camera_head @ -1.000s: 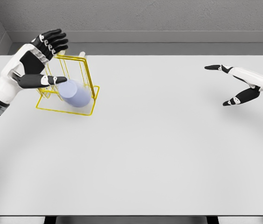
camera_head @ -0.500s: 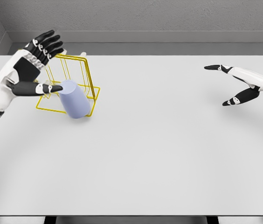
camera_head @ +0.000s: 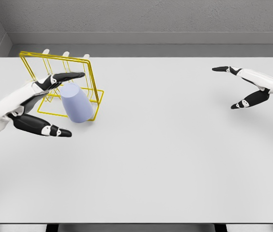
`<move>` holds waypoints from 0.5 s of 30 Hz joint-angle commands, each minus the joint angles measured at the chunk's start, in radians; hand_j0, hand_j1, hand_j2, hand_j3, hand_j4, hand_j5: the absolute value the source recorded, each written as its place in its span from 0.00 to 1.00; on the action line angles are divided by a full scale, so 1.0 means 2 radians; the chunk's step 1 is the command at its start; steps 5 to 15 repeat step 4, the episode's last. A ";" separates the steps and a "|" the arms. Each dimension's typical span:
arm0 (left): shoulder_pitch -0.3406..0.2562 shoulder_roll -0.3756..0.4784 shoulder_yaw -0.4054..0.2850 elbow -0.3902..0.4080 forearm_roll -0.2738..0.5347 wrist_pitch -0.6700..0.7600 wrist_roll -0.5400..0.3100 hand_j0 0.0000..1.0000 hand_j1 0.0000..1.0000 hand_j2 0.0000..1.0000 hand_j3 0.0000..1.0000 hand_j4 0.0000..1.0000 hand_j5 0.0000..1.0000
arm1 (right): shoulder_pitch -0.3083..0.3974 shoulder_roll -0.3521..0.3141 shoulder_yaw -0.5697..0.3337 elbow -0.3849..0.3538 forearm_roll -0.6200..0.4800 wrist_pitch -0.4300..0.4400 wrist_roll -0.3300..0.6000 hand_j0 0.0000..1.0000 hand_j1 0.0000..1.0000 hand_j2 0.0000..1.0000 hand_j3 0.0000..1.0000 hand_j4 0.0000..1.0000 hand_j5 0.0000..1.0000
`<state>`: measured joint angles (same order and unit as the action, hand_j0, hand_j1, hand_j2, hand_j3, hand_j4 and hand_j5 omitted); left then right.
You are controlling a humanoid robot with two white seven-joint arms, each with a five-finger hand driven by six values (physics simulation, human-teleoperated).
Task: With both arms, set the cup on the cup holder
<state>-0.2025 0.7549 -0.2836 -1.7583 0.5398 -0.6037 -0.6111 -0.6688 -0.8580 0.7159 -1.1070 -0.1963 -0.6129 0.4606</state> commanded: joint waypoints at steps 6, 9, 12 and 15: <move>-0.005 0.003 -0.038 0.002 -0.018 -0.004 0.000 1.00 1.00 1.00 1.00 1.00 1.00 | 0.000 -0.001 -0.001 -0.001 -0.004 0.001 0.000 1.00 1.00 1.00 1.00 1.00 1.00; -0.005 0.003 -0.038 0.002 -0.018 -0.004 0.000 1.00 1.00 1.00 1.00 1.00 1.00 | 0.000 -0.001 -0.001 -0.001 -0.004 0.001 0.000 1.00 1.00 1.00 1.00 1.00 1.00; -0.005 0.003 -0.038 0.002 -0.018 -0.004 0.000 1.00 1.00 1.00 1.00 1.00 1.00 | 0.000 -0.001 -0.001 -0.001 -0.004 0.001 0.000 1.00 1.00 1.00 1.00 1.00 1.00; -0.005 0.003 -0.038 0.002 -0.018 -0.004 0.000 1.00 1.00 1.00 1.00 1.00 1.00 | 0.000 -0.001 -0.001 -0.001 -0.004 0.001 0.000 1.00 1.00 1.00 1.00 1.00 1.00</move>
